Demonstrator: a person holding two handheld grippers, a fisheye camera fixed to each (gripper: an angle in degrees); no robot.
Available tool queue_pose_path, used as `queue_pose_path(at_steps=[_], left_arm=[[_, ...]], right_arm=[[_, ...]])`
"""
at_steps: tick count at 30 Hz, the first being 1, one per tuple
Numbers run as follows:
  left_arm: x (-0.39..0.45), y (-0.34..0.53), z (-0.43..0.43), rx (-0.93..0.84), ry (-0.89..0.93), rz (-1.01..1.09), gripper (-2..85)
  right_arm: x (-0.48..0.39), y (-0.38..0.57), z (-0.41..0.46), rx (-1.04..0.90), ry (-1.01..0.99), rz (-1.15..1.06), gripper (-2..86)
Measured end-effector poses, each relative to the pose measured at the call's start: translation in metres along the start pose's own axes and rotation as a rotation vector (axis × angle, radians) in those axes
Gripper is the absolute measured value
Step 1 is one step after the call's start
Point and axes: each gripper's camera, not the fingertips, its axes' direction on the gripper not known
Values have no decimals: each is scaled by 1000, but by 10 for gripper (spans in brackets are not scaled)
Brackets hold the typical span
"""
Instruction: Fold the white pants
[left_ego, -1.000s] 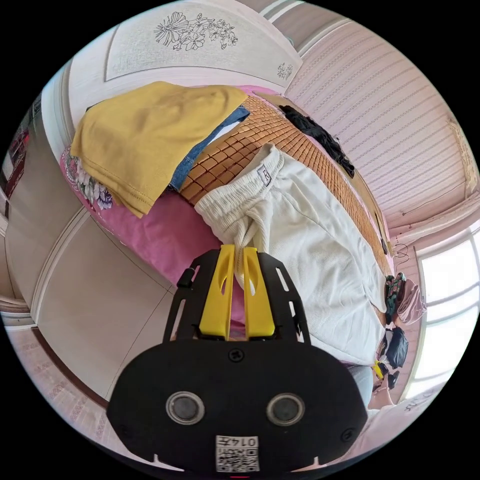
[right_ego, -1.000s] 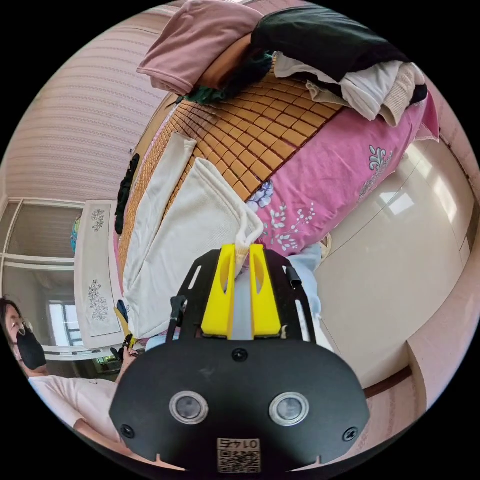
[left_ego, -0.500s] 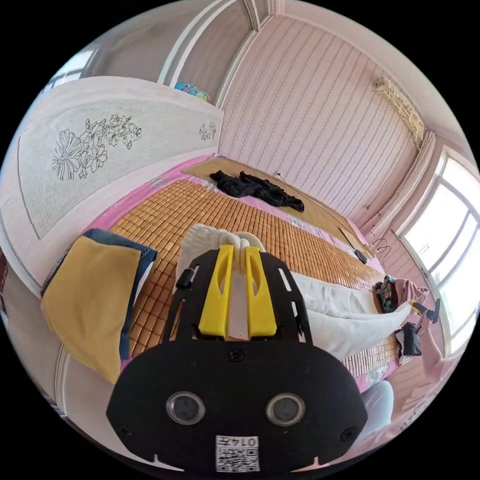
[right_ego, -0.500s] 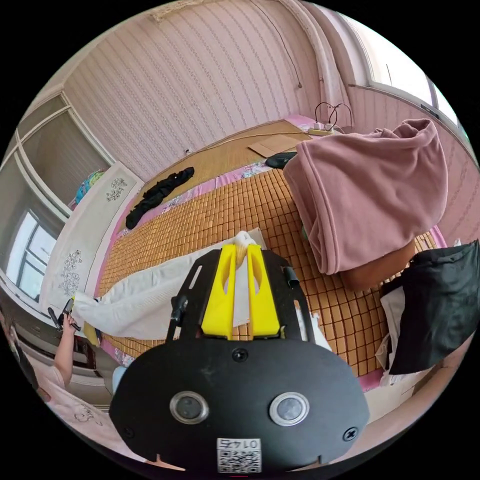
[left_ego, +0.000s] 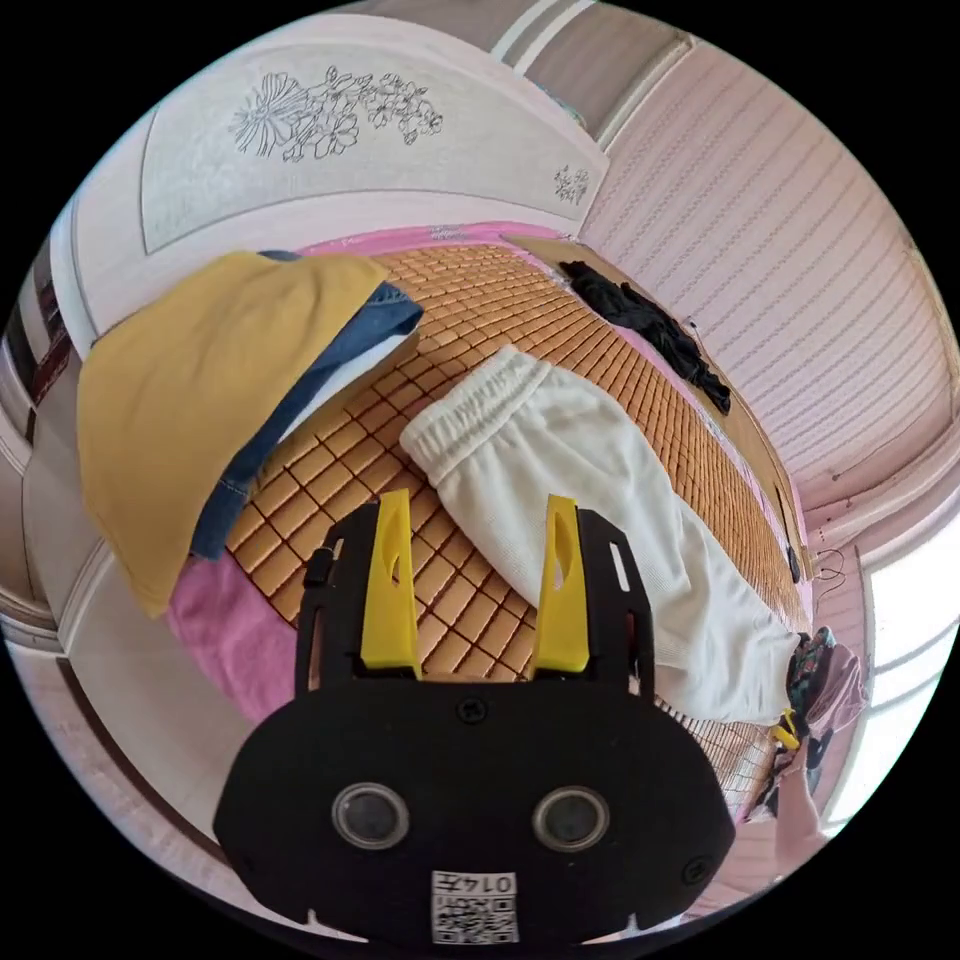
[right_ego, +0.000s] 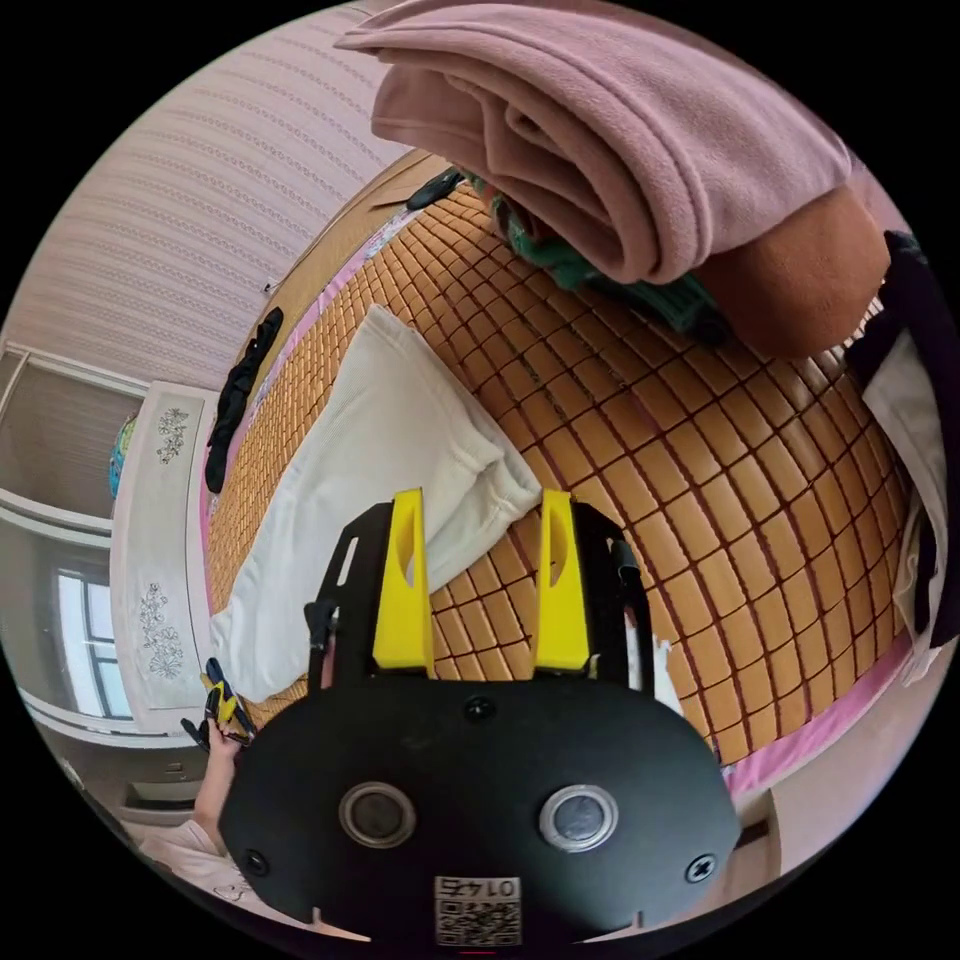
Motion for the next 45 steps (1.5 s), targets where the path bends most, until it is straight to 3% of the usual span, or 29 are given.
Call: queue_pose_path(at_steps=[4, 5, 7, 15, 21, 25, 28, 31, 38, 42, 45], left_arm=[[16, -3, 57, -107, 222, -57, 159], [20, -4, 60, -99, 201, -61, 153], [34, -9, 68, -116, 18, -42, 59], [12, 33, 32, -120, 126, 93, 13], [28, 158, -3, -149, -161, 483, 46], [17, 194, -44, -118, -94, 453, 61], [32, 204, -61, -164, -97, 626, 68], [69, 215, -48, -269, -215, 818, 71], [41, 250, -14, -435, -212, 767, 88], [13, 285, -21, -519, -340, 801, 100], [30, 282, -38, -433, -293, 844, 99]], right_arm=[[-4, -3, 9, -33, -39, -1, 148], [-7, -4, 15, -76, -35, -11, 121], [-10, -3, 21, -112, -44, -19, 96], [24, 43, -27, -117, -92, -99, 78], [83, 137, -68, -171, 38, -59, 84], [93, 173, -109, -45, 332, -34, 40], [50, 182, -137, 115, 425, -246, 19], [-28, 184, -98, 14, 423, -606, 23], [-192, 227, 61, -274, 217, -1211, 102], [-245, 248, 107, -308, 107, -1372, 105], [-274, 260, 140, -346, 95, -1455, 104]])
